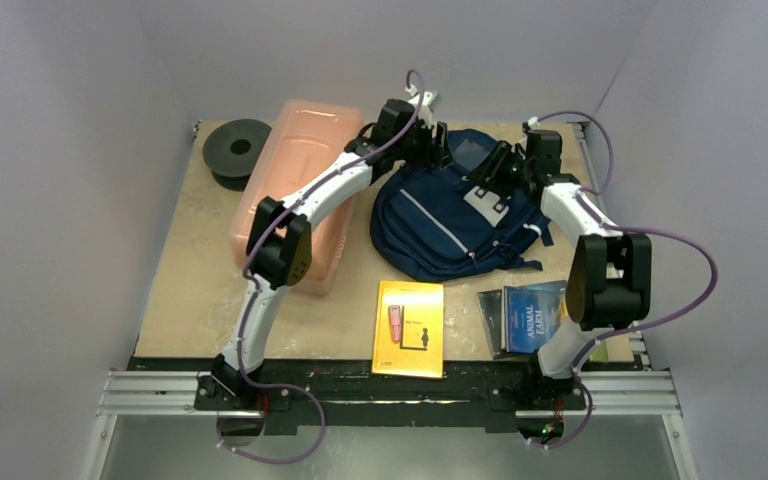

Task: Pack the student bag
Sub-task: Unzip the student bag at the center of the board.

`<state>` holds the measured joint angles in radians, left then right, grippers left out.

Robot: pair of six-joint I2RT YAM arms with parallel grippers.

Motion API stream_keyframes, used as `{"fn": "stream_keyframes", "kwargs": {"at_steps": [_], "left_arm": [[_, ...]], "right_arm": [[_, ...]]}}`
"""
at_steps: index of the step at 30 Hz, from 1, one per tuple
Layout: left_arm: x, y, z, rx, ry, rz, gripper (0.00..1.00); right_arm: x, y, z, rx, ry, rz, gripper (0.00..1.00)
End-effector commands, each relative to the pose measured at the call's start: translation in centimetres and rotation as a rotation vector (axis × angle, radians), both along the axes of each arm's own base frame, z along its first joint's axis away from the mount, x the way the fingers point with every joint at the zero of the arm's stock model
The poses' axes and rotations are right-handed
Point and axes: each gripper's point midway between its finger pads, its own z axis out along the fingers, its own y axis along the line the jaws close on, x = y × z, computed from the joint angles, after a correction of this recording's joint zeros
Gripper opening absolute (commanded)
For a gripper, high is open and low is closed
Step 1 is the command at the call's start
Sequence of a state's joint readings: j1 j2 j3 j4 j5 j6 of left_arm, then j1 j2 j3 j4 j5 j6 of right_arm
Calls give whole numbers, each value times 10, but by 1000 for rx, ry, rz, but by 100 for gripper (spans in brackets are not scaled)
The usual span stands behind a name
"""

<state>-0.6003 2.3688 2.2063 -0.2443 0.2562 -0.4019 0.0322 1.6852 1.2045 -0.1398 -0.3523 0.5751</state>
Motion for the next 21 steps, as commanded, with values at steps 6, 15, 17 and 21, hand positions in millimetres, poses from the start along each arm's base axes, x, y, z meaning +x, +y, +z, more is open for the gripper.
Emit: {"fn": "stream_keyframes", "kwargs": {"at_steps": [6, 15, 17, 21], "left_arm": [[36, -19, -24, -157, 45, 118, 58], [6, 2, 7, -122, 102, 93, 59], [-6, 10, 10, -96, 158, 80, 59], [-39, 26, 9, -50, 286, 50, 59]], "right_arm": [[-8, -2, -34, -31, 39, 24, 43], [24, 23, -37, 190, 163, -25, 47], [30, 25, -32, 202, 161, -33, 47], [43, 29, -21, 170, 170, -84, 46]]}}
